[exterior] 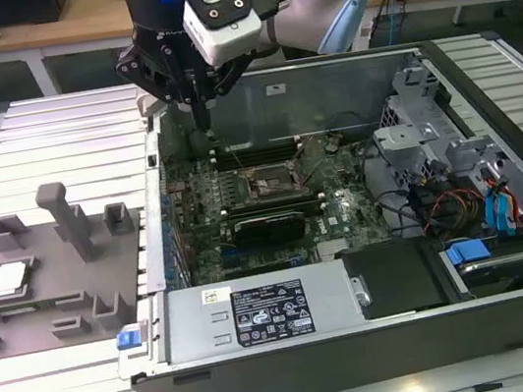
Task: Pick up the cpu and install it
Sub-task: 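Reach for the cpu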
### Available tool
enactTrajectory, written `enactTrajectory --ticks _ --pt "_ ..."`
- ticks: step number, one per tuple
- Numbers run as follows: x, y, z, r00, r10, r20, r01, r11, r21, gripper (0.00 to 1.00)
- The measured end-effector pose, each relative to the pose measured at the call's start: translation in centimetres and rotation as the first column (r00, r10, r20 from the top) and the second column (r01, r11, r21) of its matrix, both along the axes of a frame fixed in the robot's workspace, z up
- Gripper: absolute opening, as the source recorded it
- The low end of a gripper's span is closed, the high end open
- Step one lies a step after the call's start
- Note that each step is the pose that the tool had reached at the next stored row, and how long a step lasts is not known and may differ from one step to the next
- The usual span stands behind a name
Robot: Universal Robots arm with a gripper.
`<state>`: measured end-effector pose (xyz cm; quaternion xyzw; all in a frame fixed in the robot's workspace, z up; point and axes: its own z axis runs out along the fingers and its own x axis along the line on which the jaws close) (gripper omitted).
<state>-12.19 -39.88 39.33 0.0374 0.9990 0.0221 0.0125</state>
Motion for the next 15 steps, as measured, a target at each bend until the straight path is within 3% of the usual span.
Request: enactTrajectory --ticks 15 --pt "-0.51 0.0 0.0 1.0 0.0 0.0 0.0 1.0 0.0 0.11"
